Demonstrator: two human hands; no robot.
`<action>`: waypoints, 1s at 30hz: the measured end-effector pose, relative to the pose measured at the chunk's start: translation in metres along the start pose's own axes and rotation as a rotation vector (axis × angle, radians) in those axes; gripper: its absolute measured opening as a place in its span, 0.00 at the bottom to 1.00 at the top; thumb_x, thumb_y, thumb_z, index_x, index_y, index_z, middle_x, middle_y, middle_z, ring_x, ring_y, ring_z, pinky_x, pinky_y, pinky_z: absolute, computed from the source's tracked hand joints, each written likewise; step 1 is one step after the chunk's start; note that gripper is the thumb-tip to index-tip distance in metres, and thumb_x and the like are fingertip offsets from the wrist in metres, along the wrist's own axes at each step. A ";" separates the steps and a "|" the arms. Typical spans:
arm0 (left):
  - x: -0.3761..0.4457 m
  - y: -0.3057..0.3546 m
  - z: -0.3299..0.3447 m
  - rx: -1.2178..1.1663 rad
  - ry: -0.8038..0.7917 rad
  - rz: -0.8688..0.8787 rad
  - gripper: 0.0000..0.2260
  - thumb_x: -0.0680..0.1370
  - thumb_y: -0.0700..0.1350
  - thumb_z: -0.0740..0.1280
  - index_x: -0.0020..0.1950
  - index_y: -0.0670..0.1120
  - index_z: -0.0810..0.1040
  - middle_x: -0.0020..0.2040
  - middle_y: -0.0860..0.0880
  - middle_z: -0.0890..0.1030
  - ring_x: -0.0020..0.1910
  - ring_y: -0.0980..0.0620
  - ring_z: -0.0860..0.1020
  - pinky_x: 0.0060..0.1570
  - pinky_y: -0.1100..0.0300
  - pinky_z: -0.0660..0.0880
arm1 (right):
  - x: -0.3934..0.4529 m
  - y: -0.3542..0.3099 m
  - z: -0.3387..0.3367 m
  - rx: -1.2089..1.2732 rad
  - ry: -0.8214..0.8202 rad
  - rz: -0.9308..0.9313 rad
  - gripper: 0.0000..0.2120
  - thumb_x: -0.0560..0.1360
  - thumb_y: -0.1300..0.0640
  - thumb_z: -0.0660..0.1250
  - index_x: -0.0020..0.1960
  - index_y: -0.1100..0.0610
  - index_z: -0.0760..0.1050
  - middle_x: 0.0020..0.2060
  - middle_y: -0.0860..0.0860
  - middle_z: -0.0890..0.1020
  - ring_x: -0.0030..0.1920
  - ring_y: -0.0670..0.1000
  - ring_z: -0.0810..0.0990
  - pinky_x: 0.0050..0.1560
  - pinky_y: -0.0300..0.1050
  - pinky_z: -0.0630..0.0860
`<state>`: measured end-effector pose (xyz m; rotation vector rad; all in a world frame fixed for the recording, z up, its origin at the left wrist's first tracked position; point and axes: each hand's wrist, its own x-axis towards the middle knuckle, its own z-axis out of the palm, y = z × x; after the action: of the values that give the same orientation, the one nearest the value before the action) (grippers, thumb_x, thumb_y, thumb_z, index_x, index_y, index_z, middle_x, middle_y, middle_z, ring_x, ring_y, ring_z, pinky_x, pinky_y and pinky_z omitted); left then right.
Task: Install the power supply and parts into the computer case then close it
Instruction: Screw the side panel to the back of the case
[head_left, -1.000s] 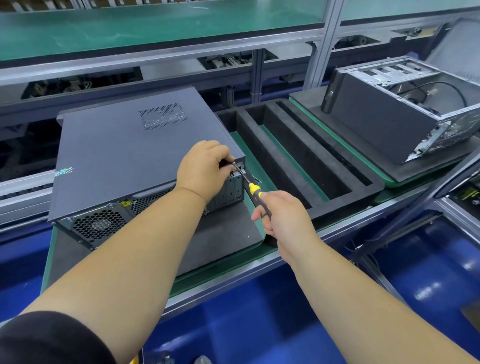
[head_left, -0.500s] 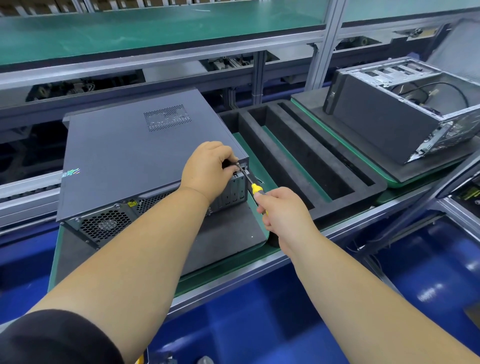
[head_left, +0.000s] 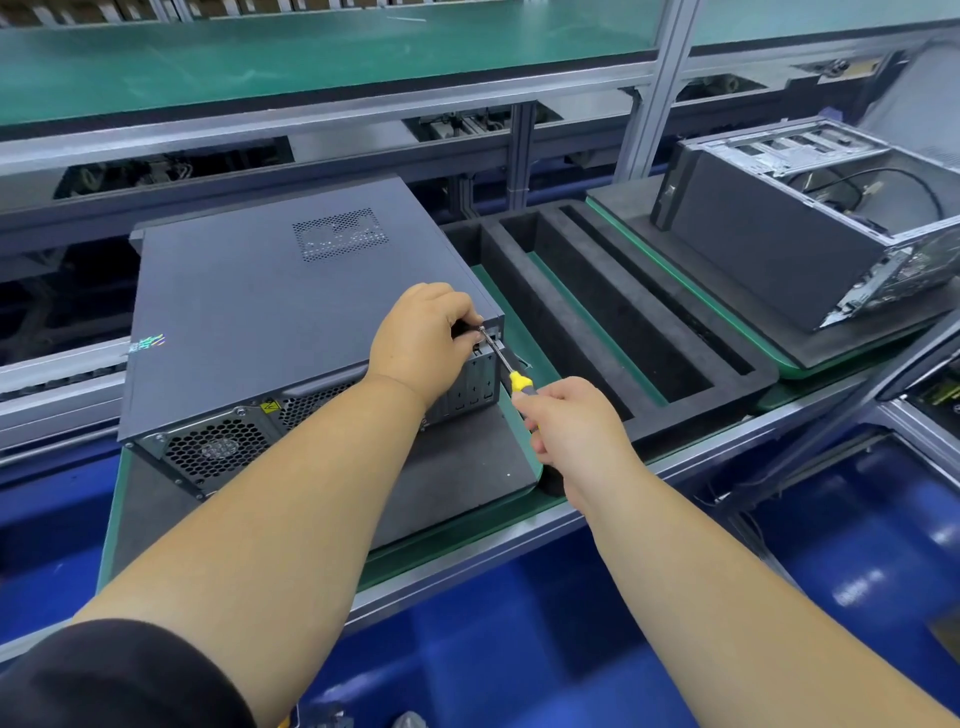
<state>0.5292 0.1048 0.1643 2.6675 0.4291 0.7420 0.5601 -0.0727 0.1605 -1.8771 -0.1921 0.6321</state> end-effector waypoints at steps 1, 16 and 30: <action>0.000 0.000 0.000 -0.001 -0.003 -0.002 0.03 0.74 0.44 0.73 0.44 0.47 0.81 0.44 0.53 0.79 0.50 0.49 0.74 0.48 0.60 0.70 | 0.002 -0.001 0.000 -0.022 0.024 0.024 0.16 0.78 0.51 0.65 0.36 0.59 0.73 0.28 0.52 0.74 0.27 0.49 0.67 0.33 0.47 0.68; 0.001 0.001 -0.001 0.008 -0.011 0.004 0.03 0.74 0.44 0.73 0.45 0.47 0.81 0.45 0.52 0.79 0.50 0.49 0.74 0.50 0.58 0.71 | 0.003 0.001 -0.002 -0.029 -0.002 -0.044 0.16 0.77 0.54 0.67 0.35 0.60 0.70 0.30 0.54 0.70 0.30 0.52 0.65 0.36 0.49 0.65; 0.000 0.000 0.000 0.004 0.001 0.010 0.03 0.73 0.43 0.73 0.44 0.47 0.81 0.43 0.53 0.78 0.49 0.49 0.74 0.48 0.61 0.69 | 0.004 0.001 0.001 -0.055 -0.037 -0.055 0.16 0.76 0.52 0.68 0.35 0.58 0.67 0.27 0.51 0.69 0.25 0.48 0.66 0.32 0.47 0.67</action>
<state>0.5294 0.1052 0.1647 2.6752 0.4175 0.7457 0.5631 -0.0710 0.1576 -1.9070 -0.2864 0.6299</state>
